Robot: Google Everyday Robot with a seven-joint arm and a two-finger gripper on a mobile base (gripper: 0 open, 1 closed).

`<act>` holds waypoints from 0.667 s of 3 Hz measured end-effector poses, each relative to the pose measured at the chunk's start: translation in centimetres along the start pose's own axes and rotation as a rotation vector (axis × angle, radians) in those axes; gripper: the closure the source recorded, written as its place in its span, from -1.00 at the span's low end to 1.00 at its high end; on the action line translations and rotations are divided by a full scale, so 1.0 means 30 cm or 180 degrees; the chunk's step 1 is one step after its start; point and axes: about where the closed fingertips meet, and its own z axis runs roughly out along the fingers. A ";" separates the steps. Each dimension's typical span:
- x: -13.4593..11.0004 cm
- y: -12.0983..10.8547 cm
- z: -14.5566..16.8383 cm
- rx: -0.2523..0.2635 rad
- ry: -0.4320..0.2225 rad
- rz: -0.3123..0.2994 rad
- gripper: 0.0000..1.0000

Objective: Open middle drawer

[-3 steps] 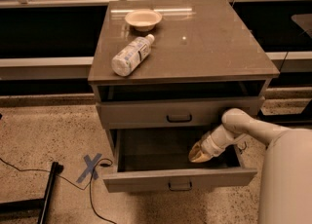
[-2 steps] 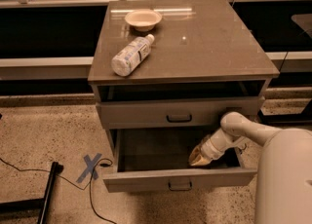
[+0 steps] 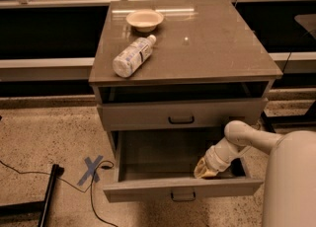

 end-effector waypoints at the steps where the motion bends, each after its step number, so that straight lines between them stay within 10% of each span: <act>1: -0.029 0.051 -0.024 -0.0035 -0.0018 -0.0080 1.00; 2: -0.074 0.130 -0.027 -0.0123 -0.0072 -0.0124 1.00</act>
Offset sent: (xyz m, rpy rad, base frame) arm -0.0505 0.0095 0.0357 0.0336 0.0061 0.0660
